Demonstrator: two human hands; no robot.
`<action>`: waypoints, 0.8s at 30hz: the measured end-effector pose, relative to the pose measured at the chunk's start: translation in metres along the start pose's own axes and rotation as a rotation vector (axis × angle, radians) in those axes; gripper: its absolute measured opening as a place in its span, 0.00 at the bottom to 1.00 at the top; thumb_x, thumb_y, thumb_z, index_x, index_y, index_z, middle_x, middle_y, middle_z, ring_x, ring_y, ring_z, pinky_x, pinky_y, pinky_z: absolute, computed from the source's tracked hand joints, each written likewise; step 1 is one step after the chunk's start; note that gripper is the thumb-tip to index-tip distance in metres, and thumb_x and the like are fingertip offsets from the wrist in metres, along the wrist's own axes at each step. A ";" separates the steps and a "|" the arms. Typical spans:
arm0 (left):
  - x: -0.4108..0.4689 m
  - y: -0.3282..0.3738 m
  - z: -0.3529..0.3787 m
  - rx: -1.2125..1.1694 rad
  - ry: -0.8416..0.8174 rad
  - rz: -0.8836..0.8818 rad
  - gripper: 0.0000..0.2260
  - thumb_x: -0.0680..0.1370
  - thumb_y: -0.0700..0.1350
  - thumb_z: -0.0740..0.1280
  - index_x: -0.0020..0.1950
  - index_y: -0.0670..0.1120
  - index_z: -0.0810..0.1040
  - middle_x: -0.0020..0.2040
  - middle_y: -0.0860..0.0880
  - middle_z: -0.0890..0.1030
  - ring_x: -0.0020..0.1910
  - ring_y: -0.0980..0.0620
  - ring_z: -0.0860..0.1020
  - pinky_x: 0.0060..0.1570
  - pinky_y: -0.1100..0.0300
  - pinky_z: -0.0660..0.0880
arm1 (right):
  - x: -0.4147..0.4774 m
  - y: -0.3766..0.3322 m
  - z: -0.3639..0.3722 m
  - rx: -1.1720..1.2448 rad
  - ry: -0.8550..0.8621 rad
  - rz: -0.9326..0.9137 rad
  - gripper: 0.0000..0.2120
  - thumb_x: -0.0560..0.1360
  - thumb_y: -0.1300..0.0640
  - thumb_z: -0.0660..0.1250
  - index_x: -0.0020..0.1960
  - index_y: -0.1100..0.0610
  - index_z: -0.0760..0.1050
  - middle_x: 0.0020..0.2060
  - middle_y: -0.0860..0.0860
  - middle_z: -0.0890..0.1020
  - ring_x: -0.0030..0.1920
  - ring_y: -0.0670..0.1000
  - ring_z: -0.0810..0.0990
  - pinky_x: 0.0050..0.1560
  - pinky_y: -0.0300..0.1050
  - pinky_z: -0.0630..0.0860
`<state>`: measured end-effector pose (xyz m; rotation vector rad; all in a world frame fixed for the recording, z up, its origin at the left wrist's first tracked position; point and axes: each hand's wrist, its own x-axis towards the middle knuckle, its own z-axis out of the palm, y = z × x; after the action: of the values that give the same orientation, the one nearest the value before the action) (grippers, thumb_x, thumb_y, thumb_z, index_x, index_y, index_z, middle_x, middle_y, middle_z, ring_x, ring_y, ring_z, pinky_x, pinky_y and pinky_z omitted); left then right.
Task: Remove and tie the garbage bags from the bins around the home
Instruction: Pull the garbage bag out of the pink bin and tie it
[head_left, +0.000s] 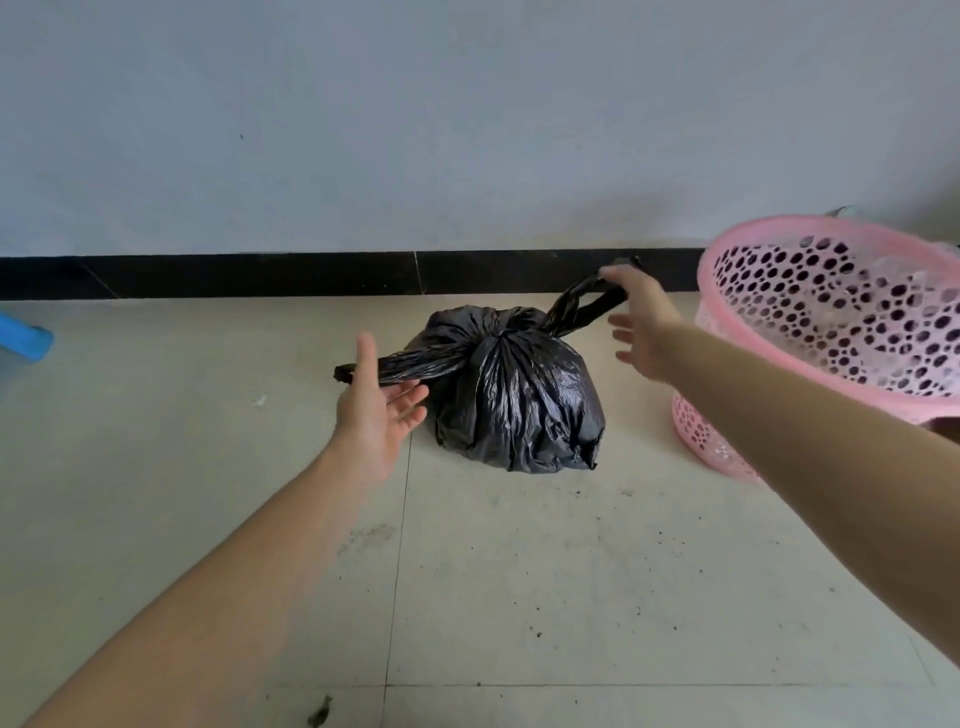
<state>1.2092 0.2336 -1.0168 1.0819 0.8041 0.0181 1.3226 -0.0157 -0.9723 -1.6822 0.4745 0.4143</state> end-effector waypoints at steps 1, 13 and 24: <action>-0.002 -0.006 0.003 0.020 -0.013 -0.010 0.16 0.77 0.63 0.67 0.52 0.51 0.76 0.48 0.46 0.79 0.50 0.48 0.79 0.51 0.53 0.76 | -0.002 0.005 0.002 -0.072 -0.054 0.018 0.25 0.77 0.40 0.64 0.68 0.53 0.65 0.69 0.58 0.70 0.71 0.58 0.67 0.74 0.59 0.61; 0.019 -0.029 0.059 0.281 0.081 0.005 0.31 0.76 0.63 0.66 0.72 0.45 0.69 0.68 0.44 0.77 0.65 0.43 0.76 0.65 0.49 0.73 | 0.017 0.054 0.051 -0.270 -0.013 -0.276 0.22 0.76 0.39 0.67 0.62 0.52 0.74 0.57 0.48 0.80 0.55 0.50 0.79 0.57 0.46 0.75; -0.003 -0.002 0.070 -0.210 0.152 0.414 0.14 0.86 0.50 0.56 0.70 0.53 0.70 0.61 0.53 0.76 0.61 0.54 0.75 0.65 0.57 0.69 | -0.010 0.025 0.101 0.082 -0.044 -0.443 0.12 0.81 0.48 0.61 0.59 0.54 0.69 0.43 0.47 0.80 0.45 0.46 0.79 0.50 0.44 0.76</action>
<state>1.2479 0.1779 -1.0012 1.0379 0.6835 0.5288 1.3002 0.0813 -1.0040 -1.6375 0.0766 0.1044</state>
